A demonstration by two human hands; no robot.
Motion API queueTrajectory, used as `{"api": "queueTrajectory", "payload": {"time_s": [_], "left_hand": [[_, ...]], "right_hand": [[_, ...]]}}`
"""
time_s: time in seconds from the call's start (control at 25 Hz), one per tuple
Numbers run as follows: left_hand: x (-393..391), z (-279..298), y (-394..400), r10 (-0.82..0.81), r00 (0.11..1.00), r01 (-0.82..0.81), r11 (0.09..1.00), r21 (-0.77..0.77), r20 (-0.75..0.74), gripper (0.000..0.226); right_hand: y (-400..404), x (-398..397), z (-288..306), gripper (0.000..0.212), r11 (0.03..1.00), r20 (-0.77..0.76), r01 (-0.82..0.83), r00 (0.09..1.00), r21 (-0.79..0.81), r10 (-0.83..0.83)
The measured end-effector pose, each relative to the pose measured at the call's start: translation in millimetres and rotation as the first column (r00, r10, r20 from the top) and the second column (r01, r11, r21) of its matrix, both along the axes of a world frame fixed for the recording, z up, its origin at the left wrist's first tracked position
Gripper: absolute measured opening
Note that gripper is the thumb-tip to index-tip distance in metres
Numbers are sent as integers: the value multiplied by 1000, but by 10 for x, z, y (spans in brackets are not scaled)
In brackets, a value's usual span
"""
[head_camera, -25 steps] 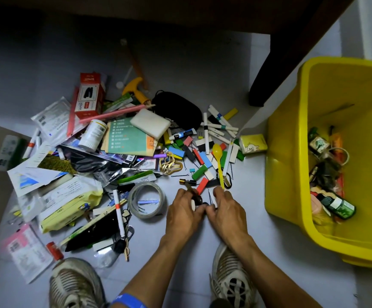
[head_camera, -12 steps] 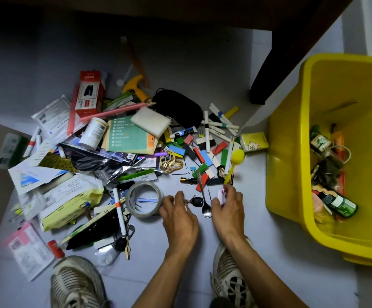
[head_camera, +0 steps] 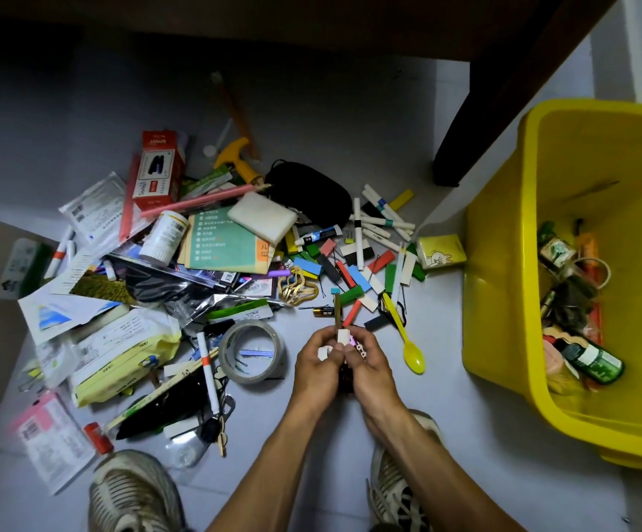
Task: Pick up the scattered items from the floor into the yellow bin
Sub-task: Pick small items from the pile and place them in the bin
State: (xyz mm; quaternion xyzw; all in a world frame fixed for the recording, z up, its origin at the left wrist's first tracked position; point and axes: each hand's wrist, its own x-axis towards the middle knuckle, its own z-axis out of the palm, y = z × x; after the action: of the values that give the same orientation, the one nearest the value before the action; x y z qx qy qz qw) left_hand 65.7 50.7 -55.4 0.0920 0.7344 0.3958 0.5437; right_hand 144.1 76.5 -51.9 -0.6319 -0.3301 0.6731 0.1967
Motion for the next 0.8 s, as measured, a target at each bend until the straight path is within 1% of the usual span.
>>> {"api": "queueTrajectory", "payload": {"time_s": [0.08,0.16,0.24,0.32,0.4,0.44,0.48,0.52,0.56,0.6,0.64,0.68,0.72,0.8], "left_hand": [[-31,181,19,23,1000,-24,997,72,10,23],[0,498,109,25,1000,-27,984,174,13,22],[116,926,290,-24,1000,24,953,302,-5,24],[296,1346,503,-110,994,107,896,430,-18,24],[597,1777,729,-228,973,198,817,542,-11,23],[767,1931,835,-285,958,241,789,566,-10,23],[943,2067,931,-330,944,267,780,565,10,21],[1102,2171,1015,-360,930,269,797,541,68,18],[1233,2241,1079,-373,911,241,827,508,174,16],[1306,2259,1114,-369,883,201,857,475,291,22],[1338,2251,1136,-345,855,158,884,439,387,33],[1335,2220,1158,-325,841,141,903,405,433,45],[1297,2175,1160,-322,832,137,908,395,451,55],[1158,2045,1110,-295,844,101,908,406,448,59]], "right_hand": [[14,6,153,27,998,-80,15,997,58,-11],[82,72,430,30,988,-133,48,991,144,-29],[205,212,804,29,956,-173,108,983,273,-61],[346,416,1181,26,897,-201,176,974,406,-101],[494,739,1572,25,804,-238,296,951,515,-198],[557,894,1730,24,761,-263,364,929,538,-259],[608,1052,1842,22,720,-285,431,902,543,-325],[654,1198,1912,21,682,-285,485,874,548,-392],[697,1327,1946,20,654,-254,516,852,553,-457],[732,1412,1938,22,649,-202,520,841,556,-501],[759,1475,1910,27,658,-149,504,842,559,-518],[767,1505,1879,32,676,-103,474,853,565,-511],[764,1502,1842,36,692,-67,437,867,575,-493],[744,1409,1766,39,713,-15,351,902,607,-431]]}}
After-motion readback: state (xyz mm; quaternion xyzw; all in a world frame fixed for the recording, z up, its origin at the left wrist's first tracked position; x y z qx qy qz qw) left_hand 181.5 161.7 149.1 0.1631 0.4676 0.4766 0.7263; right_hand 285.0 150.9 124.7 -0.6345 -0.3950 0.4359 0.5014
